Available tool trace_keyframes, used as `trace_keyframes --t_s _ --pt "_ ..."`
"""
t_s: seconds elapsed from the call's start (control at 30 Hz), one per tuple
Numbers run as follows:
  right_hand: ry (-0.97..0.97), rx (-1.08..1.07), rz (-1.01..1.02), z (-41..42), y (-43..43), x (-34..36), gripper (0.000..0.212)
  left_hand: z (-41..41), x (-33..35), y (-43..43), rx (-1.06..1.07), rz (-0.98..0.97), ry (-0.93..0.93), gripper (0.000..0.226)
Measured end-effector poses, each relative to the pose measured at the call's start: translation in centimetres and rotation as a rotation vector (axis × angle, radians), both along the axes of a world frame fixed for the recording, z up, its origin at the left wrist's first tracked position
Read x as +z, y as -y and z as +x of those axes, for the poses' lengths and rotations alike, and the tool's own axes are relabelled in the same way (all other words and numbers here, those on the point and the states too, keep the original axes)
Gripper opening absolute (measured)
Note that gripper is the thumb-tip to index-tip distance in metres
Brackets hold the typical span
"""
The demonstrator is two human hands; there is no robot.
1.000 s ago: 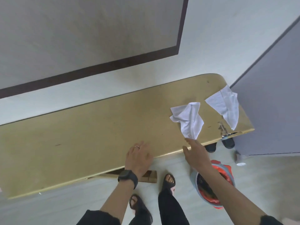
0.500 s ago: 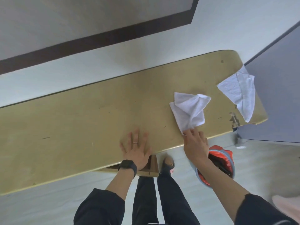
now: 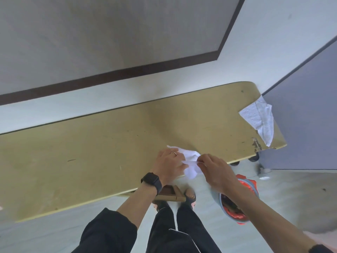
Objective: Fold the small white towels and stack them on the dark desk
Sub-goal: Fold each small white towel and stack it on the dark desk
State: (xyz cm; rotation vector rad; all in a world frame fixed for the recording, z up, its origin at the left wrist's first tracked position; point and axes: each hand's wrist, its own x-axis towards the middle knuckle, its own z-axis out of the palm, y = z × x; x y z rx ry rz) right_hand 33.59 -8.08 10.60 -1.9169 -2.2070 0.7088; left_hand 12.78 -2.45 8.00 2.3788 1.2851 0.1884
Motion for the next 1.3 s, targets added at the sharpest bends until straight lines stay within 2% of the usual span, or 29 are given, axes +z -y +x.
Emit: trace_keyframes --t_s 0.07,0.2,0.33,0.4,0.5,0.63,0.73,0.9,1.03,1.17,1.3 --pt "-0.049 -0.038 0.005 -0.4 0.0 1.5 0.013 -2.1 1.3 0.0 0.016 0.009 0.012 0.035" --pt "-0.101 -0.061 0.077 -0.8 -0.2 3.5 0.010 -7.2 4.6 -1.2 0.024 0.116 0.018 0.022" --pt "-0.085 -0.026 0.131 -0.8 -1.1 4.4 0.014 -11.4 7.6 -2.5 0.075 0.135 -0.016 0.044" --pt "-0.058 0.014 0.159 -0.7 -2.3 4.6 0.016 -12.9 8.9 -3.3 0.104 0.171 -0.013 0.041" --pt "-0.038 0.030 0.185 -0.7 -5.6 5.2 0.017 -13.5 10.4 -5.2 0.158 0.180 -0.027 0.018" --pt "-0.039 -0.001 0.228 -0.7 -11.6 6.7 0.019 -13.2 11.9 -8.6 0.265 0.231 -0.001 0.013" --pt "-0.062 -0.011 0.290 -0.7 -16.1 7.8 0.018 -13.1 12.7 -11.4 0.427 0.344 0.025 0.005" --pt "-0.067 -0.016 0.362 -0.9 -16.5 8.0 0.012 -13.7 12.1 -10.9 0.471 0.440 0.045 0.008" --pt "-0.051 -0.011 0.393 -0.8 -15.8 6.2 0.009 -14.4 10.3 -9.7 0.436 0.558 0.024 0.022" --pt "-0.035 0.021 0.319 -0.8 -12.5 2.0 0.009 -14.6 6.3 -5.2 0.436 0.437 -0.015 0.028" --pt "0.001 0.008 0.105 -0.7 -8.1 -2.9 0.009 -14.1 1.6 0.2 0.451 0.191 -0.043 0.028"
